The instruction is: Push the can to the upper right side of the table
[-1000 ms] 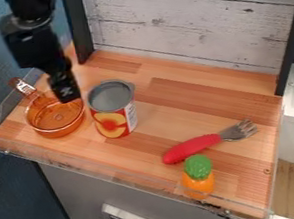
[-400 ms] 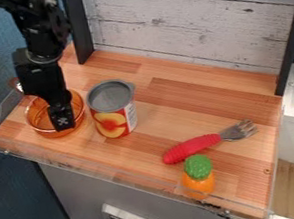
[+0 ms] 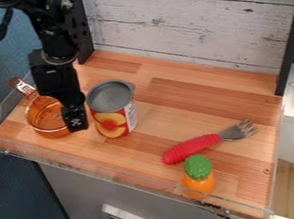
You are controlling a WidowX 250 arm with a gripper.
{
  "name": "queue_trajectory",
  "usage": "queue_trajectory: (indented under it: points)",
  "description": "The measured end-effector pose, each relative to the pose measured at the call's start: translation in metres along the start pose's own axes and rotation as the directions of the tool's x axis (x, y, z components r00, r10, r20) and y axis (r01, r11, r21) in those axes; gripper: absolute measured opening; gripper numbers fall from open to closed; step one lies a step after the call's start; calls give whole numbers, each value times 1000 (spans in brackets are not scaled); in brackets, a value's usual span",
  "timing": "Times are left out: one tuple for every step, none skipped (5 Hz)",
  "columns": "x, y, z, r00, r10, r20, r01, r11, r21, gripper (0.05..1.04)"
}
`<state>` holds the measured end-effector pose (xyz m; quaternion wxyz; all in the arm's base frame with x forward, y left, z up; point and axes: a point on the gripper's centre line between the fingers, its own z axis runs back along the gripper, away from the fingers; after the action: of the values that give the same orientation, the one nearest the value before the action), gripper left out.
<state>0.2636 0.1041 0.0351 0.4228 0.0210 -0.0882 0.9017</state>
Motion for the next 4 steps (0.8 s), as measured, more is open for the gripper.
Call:
queue_trajectory:
  points:
    - [-14, -1, 0, 1000, 0, -13, 0, 1000, 7, 999]
    - [-32, -2, -3, 1000, -9, -17, 9, 1000, 19, 999]
    - [-48, -1, -4, 999, -11, -41, 13, 999, 44, 999]
    - [-68, 5, -7, 998, -20, -61, 25, 996, 83, 999]
